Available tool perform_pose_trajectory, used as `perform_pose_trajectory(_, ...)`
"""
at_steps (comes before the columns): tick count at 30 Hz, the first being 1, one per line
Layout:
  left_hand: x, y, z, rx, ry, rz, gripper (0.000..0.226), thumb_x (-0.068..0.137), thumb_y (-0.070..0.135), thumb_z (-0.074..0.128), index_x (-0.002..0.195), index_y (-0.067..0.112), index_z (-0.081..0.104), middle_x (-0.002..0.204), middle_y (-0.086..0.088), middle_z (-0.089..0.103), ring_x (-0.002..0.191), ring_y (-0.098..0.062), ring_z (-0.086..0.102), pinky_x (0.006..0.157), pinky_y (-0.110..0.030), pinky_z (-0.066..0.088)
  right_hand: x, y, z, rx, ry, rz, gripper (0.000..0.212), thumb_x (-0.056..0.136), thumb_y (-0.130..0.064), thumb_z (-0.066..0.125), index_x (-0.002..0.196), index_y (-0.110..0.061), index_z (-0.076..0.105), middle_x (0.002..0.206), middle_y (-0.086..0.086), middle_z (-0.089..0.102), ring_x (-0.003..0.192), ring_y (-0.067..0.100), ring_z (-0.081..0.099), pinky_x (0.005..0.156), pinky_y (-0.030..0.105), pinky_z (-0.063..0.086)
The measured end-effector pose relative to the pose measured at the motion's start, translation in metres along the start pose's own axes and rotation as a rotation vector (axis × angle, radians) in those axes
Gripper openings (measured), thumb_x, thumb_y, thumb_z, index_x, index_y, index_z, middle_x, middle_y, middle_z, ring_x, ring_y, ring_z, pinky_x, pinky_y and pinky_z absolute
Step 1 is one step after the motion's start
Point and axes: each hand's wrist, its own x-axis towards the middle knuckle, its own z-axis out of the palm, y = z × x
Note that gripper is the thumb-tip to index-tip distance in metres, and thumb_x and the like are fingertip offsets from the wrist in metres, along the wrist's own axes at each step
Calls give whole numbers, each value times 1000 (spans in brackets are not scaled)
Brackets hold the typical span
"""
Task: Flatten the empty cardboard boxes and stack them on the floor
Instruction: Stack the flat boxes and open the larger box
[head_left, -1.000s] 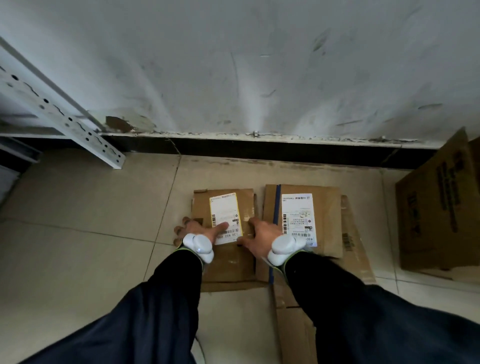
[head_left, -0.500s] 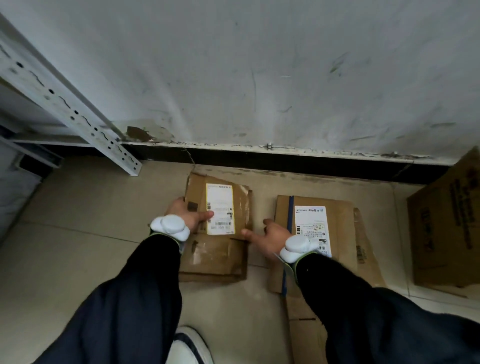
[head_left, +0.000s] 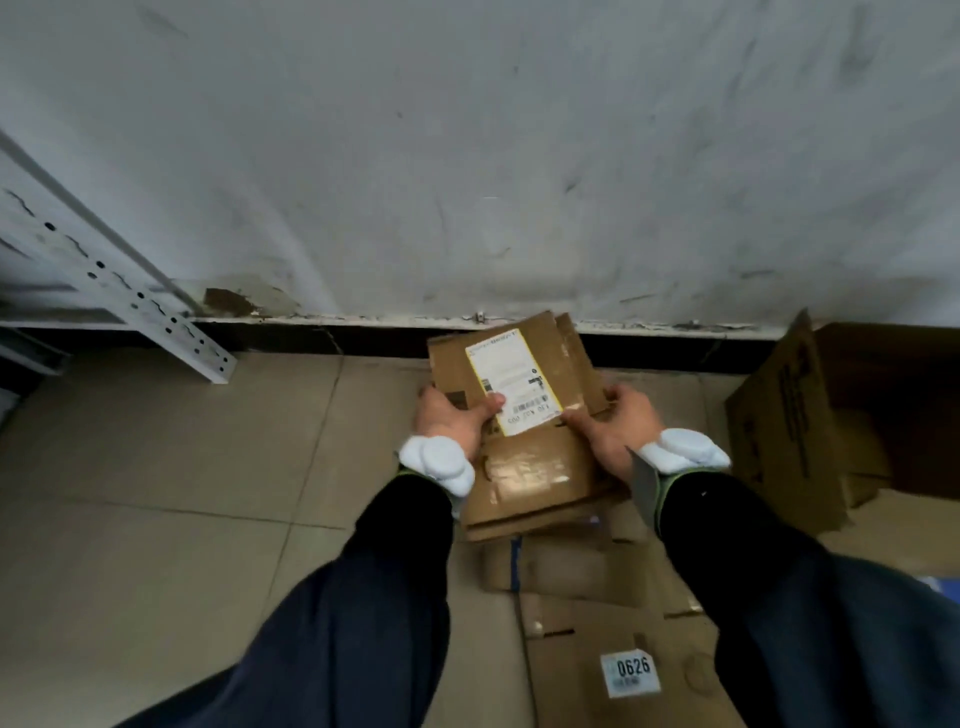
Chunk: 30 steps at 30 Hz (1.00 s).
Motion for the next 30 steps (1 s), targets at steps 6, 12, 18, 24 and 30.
perform_pose_trajectory(6, -15, -64, 64, 426, -165, 31, 92, 73, 44, 85, 145, 10, 38, 138, -14, 55, 125, -34, 55, 105, -38, 46, -7, 88, 7, -260, -143, 296, 66, 76, -54, 73, 124, -11, 60, 125, 14, 66, 110, 34, 63, 94, 37, 51)
perform_pose_trajectory(12, -12, -92, 62, 478, -177, -17, 83, 66, 55, 84, 131, 13, 53, 124, -13, 60, 114, -34, 60, 98, -37, 50, -4, 101, 21, -345, -167, 284, 71, 79, -52, 74, 130, -8, 49, 131, 11, 61, 118, 29, 59, 93, 28, 45)
perform_pose_trajectory(18, -4, -97, 71, 420, -178, -57, 99, 39, 81, 67, 116, 19, 63, 112, -5, 70, 104, -27, 67, 90, -38, 56, 9, 100, 14, -348, -285, 288, 67, 81, -61, 65, 127, -12, 61, 129, 6, 65, 115, 29, 63, 97, 31, 48)
perform_pose_trajectory(24, -17, -85, 76, 373, -149, -62, 79, 71, 48, 84, 134, 13, 52, 123, -15, 57, 116, -35, 56, 99, -38, 49, 2, 104, 24, -550, -148, 258, 67, 81, -69, 58, 127, -20, 55, 134, 13, 40, 121, 34, 49, 98, 40, 44)
perform_pose_trajectory(30, -24, -97, 83, 277, -60, -118, 78, 58, 59, 81, 119, 13, 64, 110, -10, 68, 107, -33, 64, 94, -41, 55, 5, 112, 27, -517, -132, 318, 77, 72, -79, 53, 133, -32, 45, 128, 12, 49, 120, 36, 46, 92, 46, 46)
